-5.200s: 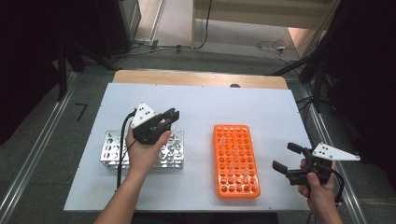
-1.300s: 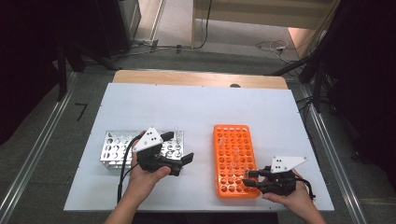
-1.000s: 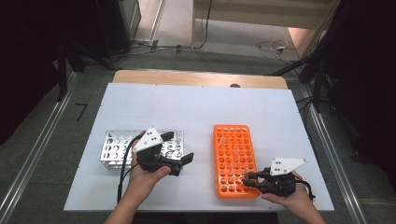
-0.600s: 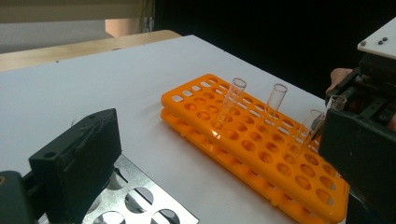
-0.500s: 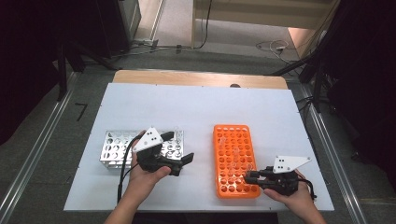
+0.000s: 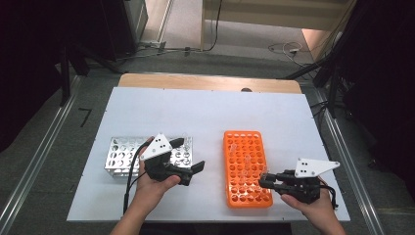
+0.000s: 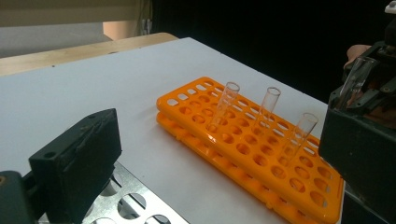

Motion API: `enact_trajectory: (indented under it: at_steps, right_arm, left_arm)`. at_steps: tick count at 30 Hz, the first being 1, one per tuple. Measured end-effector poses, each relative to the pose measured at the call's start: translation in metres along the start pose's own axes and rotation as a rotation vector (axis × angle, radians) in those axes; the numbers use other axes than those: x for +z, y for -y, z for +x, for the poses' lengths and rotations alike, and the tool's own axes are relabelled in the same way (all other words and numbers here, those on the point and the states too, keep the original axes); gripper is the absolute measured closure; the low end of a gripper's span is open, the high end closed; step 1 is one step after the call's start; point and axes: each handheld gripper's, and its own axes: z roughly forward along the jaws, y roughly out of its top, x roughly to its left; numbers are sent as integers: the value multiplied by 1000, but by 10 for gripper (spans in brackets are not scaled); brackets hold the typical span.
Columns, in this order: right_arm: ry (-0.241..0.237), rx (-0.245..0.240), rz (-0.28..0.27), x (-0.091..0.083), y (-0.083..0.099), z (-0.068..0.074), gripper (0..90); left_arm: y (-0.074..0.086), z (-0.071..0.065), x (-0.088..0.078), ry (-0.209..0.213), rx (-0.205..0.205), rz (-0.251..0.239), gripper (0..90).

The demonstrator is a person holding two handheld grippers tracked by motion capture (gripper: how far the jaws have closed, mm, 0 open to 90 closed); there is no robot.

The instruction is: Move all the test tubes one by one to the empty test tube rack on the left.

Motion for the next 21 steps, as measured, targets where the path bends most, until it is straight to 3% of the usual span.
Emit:
enact_trajectory:
  at_steps: [11, 17, 21]
  right_arm:
    - [-27, -4, -18, 10, -22, 20, 743]
    - [-42, -11, -8, 27, -28, 28, 743]
    - [-55, -15, -6, 35, -31, 31, 743]
  left_arm:
    - [-7, -13, 1, 56, 14, -22, 10]
    - [-11, -21, 2, 131, 17, -39, 122]
    - [-14, -33, 6, 175, 35, -20, 204]
